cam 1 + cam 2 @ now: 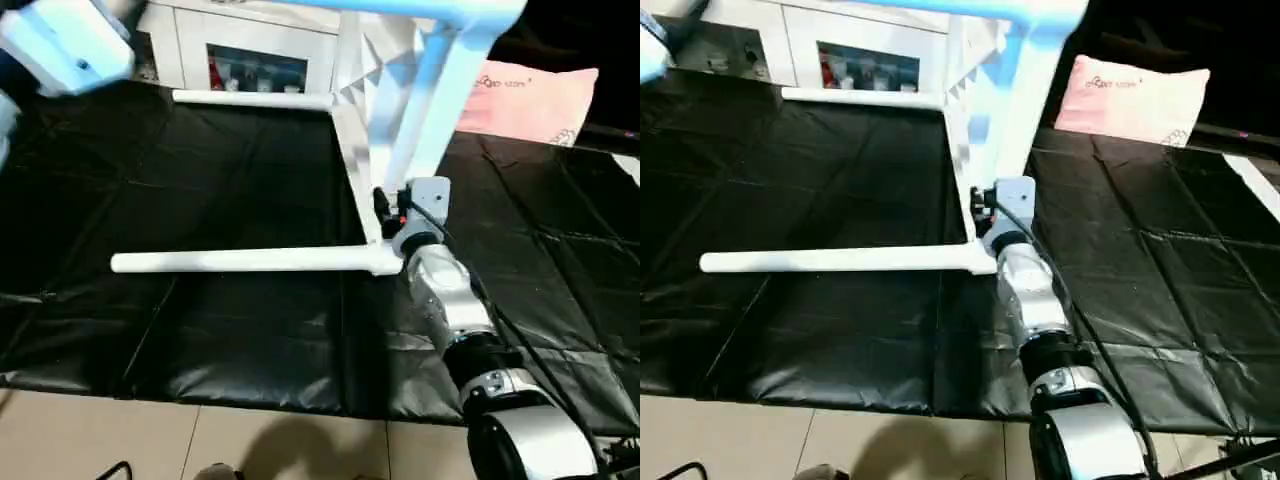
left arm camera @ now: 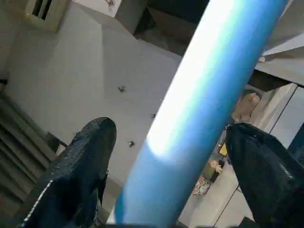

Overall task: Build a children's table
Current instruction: Flip table

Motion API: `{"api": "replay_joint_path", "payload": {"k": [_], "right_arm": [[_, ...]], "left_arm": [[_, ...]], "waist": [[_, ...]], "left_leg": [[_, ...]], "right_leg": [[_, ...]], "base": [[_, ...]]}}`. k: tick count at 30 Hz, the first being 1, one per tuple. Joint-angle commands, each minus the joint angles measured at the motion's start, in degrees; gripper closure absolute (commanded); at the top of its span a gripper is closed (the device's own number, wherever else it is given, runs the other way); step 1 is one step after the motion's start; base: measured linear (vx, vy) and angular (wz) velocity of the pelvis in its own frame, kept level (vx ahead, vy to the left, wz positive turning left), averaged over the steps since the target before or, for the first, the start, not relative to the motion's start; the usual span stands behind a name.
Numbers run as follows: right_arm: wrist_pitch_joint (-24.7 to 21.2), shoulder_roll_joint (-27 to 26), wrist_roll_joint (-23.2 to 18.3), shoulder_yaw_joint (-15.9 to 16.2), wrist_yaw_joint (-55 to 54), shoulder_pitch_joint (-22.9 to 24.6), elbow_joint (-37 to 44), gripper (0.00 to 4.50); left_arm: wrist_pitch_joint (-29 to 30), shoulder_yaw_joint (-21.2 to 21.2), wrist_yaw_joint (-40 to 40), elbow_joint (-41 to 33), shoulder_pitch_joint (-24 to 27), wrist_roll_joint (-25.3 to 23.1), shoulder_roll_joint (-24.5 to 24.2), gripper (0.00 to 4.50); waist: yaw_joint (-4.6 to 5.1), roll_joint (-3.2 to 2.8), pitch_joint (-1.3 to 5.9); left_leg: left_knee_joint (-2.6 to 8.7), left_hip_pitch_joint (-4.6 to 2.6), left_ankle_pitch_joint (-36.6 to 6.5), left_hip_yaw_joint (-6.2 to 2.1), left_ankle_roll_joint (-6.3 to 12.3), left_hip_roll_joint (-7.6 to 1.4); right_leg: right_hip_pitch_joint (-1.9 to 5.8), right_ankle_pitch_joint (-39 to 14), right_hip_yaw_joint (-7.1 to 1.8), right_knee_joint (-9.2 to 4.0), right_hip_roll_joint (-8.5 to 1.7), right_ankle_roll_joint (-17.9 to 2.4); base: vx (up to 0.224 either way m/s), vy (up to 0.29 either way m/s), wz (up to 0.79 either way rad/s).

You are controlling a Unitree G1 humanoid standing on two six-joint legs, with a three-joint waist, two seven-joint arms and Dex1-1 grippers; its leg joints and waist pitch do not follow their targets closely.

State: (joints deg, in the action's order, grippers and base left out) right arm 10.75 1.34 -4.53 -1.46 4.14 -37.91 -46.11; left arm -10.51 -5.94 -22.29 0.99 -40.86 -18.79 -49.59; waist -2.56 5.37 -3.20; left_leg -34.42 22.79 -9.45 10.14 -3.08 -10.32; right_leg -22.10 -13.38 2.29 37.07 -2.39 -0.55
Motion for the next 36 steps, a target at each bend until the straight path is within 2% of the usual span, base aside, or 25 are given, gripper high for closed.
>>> {"api": "replay_joint_path", "payload": {"k": [1,2,3,5,9,13,14,17,19,21,22,23,24,25,27,28,29,30,32,36], "right_arm": [[1.29,2.12,2.13,1.37,1.79,-0.83,4.84,2.54],[1.29,2.12,2.13,1.37,1.79,-0.83,4.84,2.54],[0.52,3.80,2.91,1.50,2.13,-1.04,7.00,2.54],[-0.04,4.76,3.19,1.40,2.32,-1.30,8.09,2.54],[-1.09,7.58,3.99,1.25,2.96,-2.36,10.80,2.54],[-1.74,10.96,4.77,0.52,3.93,-4.03,12.47,2.54],[-1.95,13.21,5.25,0.08,4.45,-5.10,13.08,2.54],[-1.98,15.90,5.80,-0.35,4.80,-6.66,12.98,2.54],[-1.81,18.98,6.40,-0.81,5.40,-8.91,12.46,2.54],[-1.94,24.69,6.80,-1.70,6.99,-13.94,11.27,2.54],[-1.94,24.69,6.80,-1.70,6.99,-13.94,11.27,2.54],[-1.61,27.87,6.99,-1.98,8.76,-17.87,9.68,2.54],[-1.61,27.87,6.99,-1.98,8.76,-17.87,9.68,2.54],[-1.39,29.11,7.15,-1.98,9.76,-19.55,8.94,2.54],[-2.89,32.54,5.90,-1.32,16.72,-25.33,6.19,2.54],[-3.34,33.13,5.48,-1.19,18.29,-26.40,5.70,2.54],[-4.76,34.17,4.65,-0.98,21.31,-28.49,4.81,2.54],[-6.56,34.98,3.57,-0.83,24.73,-30.09,4.43,2.54],[-7.68,35.42,2.95,-0.74,26.71,-30.96,4.28,2.54],[-11.57,36.82,-2.06,0.76,43.12,-34.11,6.50,2.54]], "left_arm": [[-0.47,1.05,-0.87,-0.10,-1.10,0.43,0.37,0.77],[-0.47,1.05,-0.87,-0.10,-1.10,0.43,0.37,0.84],[-0.03,2.02,-1.54,-0.48,-0.69,0.66,1.30,0.96],[0.25,2.42,-1.58,-0.81,-0.36,0.66,1.93,1.14],[0.20,3.21,-1.07,-0.21,-0.02,0.70,2.82,1.47],[0.59,3.22,-0.94,-0.16,0.70,1.12,3.49,1.68],[0.97,2.98,-0.70,-0.29,1.20,1.47,3.95,1.83],[1.36,2.57,-0.46,-0.46,1.89,1.87,4.60,1.98],[1.76,2.22,-0.19,-0.68,2.85,2.23,5.24,2.12],[2.95,1.50,0.57,-1.06,4.76,3.25,6.78,2.30],[2.95,1.50,0.57,-1.06,4.76,3.25,6.78,2.35],[3.98,1.10,1.10,-1.19,5.89,4.27,8.13,2.35],[3.98,1.10,1.10,-1.19,5.89,4.27,8.13,2.42],[4.53,0.82,1.33,-1.22,6.34,4.97,8.87,2.53],[6.54,0.12,1.62,-1.20,8.26,7.70,11.65,2.68],[6.94,0.00,1.67,-1.19,8.68,8.23,12.20,2.68],[7.81,0.13,1.61,-1.12,9.79,8.47,12.93,2.77],[8.88,0.21,1.64,-1.08,10.89,8.62,13.63,2.85],[9.54,0.27,1.66,-1.06,11.54,8.61,13.99,2.91],[14.62,-0.53,1.48,-0.77,15.10,10.86,17.01,3.01]], "waist": [[-0.37,-2.06,4.01],[-0.45,-2.03,4.26],[-0.45,-2.20,4.25],[-0.53,-2.07,4.17],[-1.01,-1.81,4.09],[-1.49,-1.82,4.17],[-1.57,-1.80,4.18],[-1.92,-1.56,4.06],[-2.16,-1.48,3.96],[-2.20,-1.42,3.93],[-2.23,-1.18,3.80],[-2.24,-1.33,3.59],[-2.09,-1.19,3.40],[-2.14,-1.17,3.33],[-1.95,-1.08,3.22],[-1.67,-1.02,3.26],[-1.78,-1.03,3.22],[-1.64,-0.77,3.15],[-1.59,-0.86,3.13],[-1.32,-0.33,3.34]], "left_leg": [[3.69,-2.05,-6.82,-0.92,-4.10,-3.08],[3.46,-1.98,-5.25,-0.86,-3.67,-2.98],[3.37,-1.84,-4.03,-0.82,-3.18,-2.87],[3.32,-1.75,-3.70,-0.76,-2.78,-2.88],[3.14,-1.63,-2.77,-0.57,-1.71,-2.83],[2.81,-1.48,-0.22,-0.39,-0.48,-2.67],[2.76,-1.41,0.06,-0.38,-0.30,-2.68],[2.69,-1.51,-0.92,-0.19,-0.21,-2.69],[2.66,-1.49,-1.70,-0.09,-0.32,-2.66],[2.66,-1.45,-2.57,-0.08,-0.63,-2.72],[2.57,-1.30,-3.45,0.01,-0.55,-2.57],[2.58,-1.30,-4.43,0.13,-0.40,-2.53],[2.58,-1.14,-5.96,0.07,-0.86,-2.50],[2.54,-1.36,-7.08,0.13,-1.07,-2.58],[2.51,-1.34,-10.57,0.01,-1.76,-2.69],[2.39,-1.20,-11.25,-0.10,-1.77,-2.73],[2.41,-1.03,-11.44,-0.11,-1.65,-2.74],[2.32,-1.06,-11.64,-0.10,-1.12,-2.82],[2.31,-1.01,-11.56,-0.12,-0.91,-2.87],[2.09,-1.02,-8.59,-0.05,-0.05,-3.08]], "right_leg": [[2.15,7.28,-2.74,-2.71,-5.05,-10.65],[2.31,9.25,-2.75,-2.49,-5.03,-10.80],[2.35,11.03,-2.75,-2.39,-4.89,-10.93],[2.44,11.73,-2.75,-2.36,-4.81,-11.06],[2.58,11.14,-2.83,-2.33,-4.85,-11.09],[2.54,13.17,-2.87,-2.11,-4.75,-11.12],[2.55,13.37,-2.85,-2.06,-4.68,-11.03],[2.36,11.30,-2.84,-2.21,-4.55,-10.78],[2.25,9.39,-2.91,-2.38,-4.60,-10.49],[2.30,8.11,-2.85,-2.41,-4.54,-10.58],[2.28,6.57,-2.85,-2.54,-4.46,-10.48],[2.04,4.31,-2.94,-2.82,-4.55,-10.27],[2.01,0.82,-2.88,-3.12,-4.59,-10.23],[1.77,-1.16,-2.92,-3.34,-4.61,-10.04],[1.51,-6.97,-2.86,-3.70,-4.78,-9.73],[1.54,-7.83,-2.79,-3.62,-4.78,-9.97],[1.55,-8.77,-2.75,-3.79,-4.70,-9.50],[1.25,-9.04,-2.74,-3.75,-4.66,-9.70],[1.18,-8.90,-2.76,-3.79,-4.59,-9.63],[1.26,-1.61,-2.68,-3.23,-4.35,-11.59]], "base": [[0.000,0.000,0.00],[0.000,0.000,0.00],[0.000,0.000,0.00],[0.000,0.000,0.00],[0.000,0.000,0.00],[0.000,0.000,0.00],[0.000,0.000,0.00],[0.000,0.000,0.00],[0.000,0.000,0.00],[0.000,0.000,0.00],[0.000,0.000,0.00],[0.000,0.000,0.00],[0.000,0.000,0.00],[0.000,0.000,0.00],[0.000,0.000,0.00],[0.000,0.000,0.00],[0.000,0.000,0.00],[0.000,0.000,0.00],[0.000,0.000,0.00],[0.000,0.000,0.00]]}}
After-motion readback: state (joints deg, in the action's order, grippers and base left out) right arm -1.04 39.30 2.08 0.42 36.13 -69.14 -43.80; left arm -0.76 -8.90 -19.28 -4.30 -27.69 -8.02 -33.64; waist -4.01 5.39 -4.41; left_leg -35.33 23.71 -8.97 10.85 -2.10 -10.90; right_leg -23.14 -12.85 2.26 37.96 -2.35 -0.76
